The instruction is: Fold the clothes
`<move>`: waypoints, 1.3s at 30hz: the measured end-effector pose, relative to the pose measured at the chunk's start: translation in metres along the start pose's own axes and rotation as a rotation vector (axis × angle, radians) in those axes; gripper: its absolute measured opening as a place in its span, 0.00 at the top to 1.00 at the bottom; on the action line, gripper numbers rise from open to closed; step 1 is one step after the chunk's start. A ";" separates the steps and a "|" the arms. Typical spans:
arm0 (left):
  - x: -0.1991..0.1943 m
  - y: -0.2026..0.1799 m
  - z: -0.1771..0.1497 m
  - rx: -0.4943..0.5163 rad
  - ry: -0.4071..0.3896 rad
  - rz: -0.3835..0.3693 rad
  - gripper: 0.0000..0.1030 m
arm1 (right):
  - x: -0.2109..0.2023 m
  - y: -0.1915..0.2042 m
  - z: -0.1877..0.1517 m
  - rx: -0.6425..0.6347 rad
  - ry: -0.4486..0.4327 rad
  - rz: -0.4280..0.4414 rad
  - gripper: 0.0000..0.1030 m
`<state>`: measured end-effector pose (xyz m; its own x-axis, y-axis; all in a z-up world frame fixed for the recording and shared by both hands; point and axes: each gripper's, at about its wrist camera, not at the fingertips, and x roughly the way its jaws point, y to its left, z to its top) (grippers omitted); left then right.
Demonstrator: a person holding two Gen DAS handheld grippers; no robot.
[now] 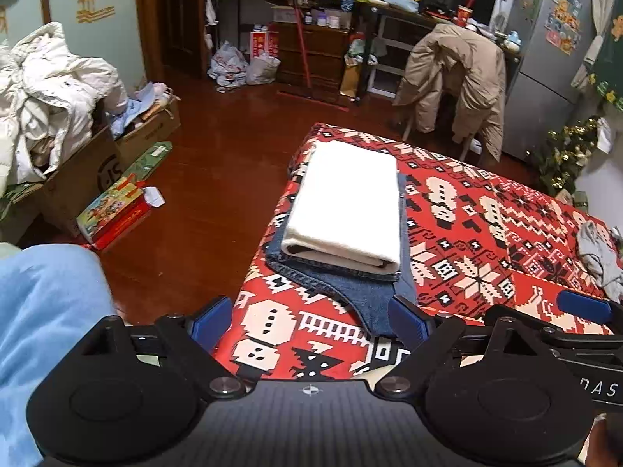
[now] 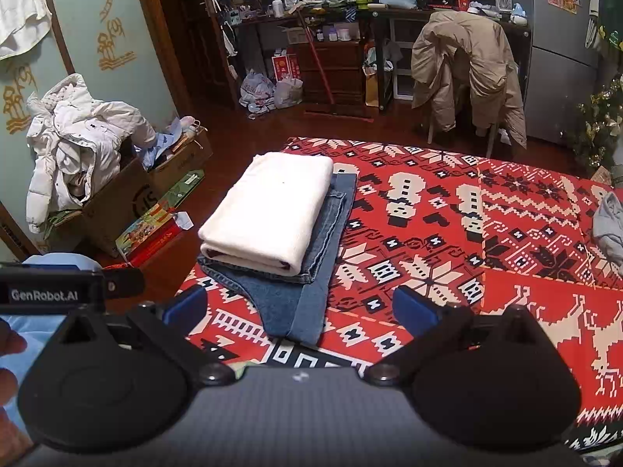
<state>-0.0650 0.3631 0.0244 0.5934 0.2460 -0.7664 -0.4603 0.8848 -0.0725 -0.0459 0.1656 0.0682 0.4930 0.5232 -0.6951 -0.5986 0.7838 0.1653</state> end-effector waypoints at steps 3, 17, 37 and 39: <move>-0.003 0.001 -0.004 -0.016 -0.006 0.019 0.15 | -0.004 0.004 -0.001 -0.008 0.007 -0.005 0.01; -0.001 -0.009 -0.016 0.030 -0.017 0.080 0.14 | 0.011 0.007 -0.007 -0.012 0.047 0.006 0.01; -0.001 -0.010 -0.017 0.021 -0.011 0.084 0.15 | 0.017 0.004 -0.006 -0.011 0.057 -0.006 0.01; -0.001 -0.009 -0.017 0.018 -0.009 0.083 0.15 | 0.018 0.004 -0.006 -0.012 0.059 -0.003 0.01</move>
<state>-0.0726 0.3477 0.0146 0.5599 0.3221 -0.7634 -0.4960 0.8683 0.0027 -0.0436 0.1756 0.0522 0.4573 0.4998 -0.7356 -0.6051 0.7810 0.1545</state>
